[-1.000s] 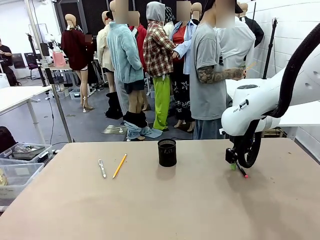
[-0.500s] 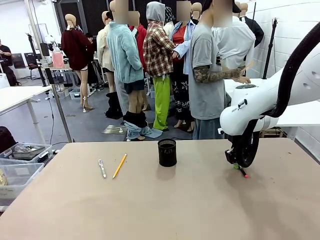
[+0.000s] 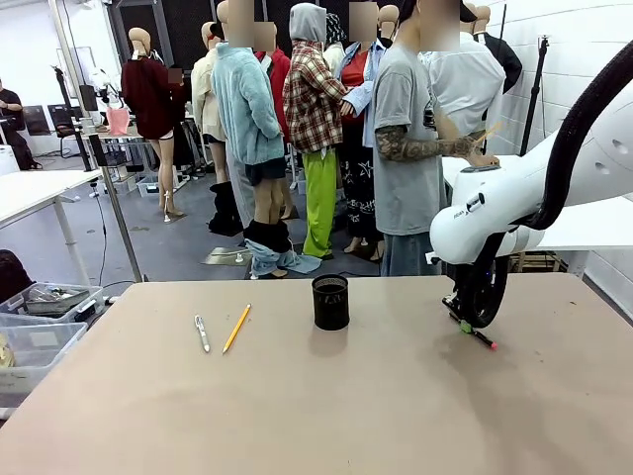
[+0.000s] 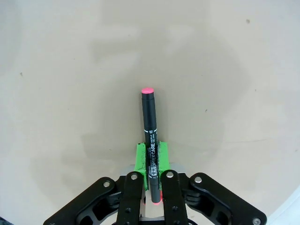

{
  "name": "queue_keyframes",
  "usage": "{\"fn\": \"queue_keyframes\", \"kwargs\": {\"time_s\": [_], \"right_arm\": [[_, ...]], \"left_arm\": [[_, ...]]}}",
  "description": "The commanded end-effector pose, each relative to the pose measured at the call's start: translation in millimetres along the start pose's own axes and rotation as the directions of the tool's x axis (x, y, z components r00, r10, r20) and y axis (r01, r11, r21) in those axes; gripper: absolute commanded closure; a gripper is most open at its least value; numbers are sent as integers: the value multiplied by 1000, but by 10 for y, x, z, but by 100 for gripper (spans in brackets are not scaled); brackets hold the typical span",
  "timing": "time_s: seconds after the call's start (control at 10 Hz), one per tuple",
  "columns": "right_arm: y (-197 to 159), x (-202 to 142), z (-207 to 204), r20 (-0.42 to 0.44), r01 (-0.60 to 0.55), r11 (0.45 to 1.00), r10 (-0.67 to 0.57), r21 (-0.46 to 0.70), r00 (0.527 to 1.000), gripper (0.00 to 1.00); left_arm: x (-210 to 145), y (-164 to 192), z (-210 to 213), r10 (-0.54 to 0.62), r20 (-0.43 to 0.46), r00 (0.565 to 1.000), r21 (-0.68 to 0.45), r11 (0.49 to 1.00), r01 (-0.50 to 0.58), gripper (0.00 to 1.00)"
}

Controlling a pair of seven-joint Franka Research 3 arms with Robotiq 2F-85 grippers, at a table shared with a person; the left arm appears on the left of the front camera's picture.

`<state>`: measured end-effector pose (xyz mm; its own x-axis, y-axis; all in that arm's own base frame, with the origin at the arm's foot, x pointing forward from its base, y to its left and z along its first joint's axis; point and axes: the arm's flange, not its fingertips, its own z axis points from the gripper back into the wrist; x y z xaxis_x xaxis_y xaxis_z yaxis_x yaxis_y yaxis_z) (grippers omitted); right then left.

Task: Place the pens into the pen holder.
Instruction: Pick up a writing instrument from the table and place it into the Pen holder.

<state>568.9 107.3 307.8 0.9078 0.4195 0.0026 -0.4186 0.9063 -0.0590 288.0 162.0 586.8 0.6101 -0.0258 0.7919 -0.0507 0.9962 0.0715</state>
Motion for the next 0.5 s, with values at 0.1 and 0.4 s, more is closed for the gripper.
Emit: {"fn": "queue_keyframes", "kwargs": {"time_s": [0.1, 0.4], "right_arm": [[-38, -141, 519, 249, -347, 934, 318, 80, 915, 100], [39, -36, 1047, 574, -726, 686, 616, -55, 539, 100]], "left_arm": [[18, -3, -11, 17, 11, 1000, 4, 1000, -17, 0], [18, -3, -11, 17, 11, 1000, 4, 1000, -17, 0]]}}
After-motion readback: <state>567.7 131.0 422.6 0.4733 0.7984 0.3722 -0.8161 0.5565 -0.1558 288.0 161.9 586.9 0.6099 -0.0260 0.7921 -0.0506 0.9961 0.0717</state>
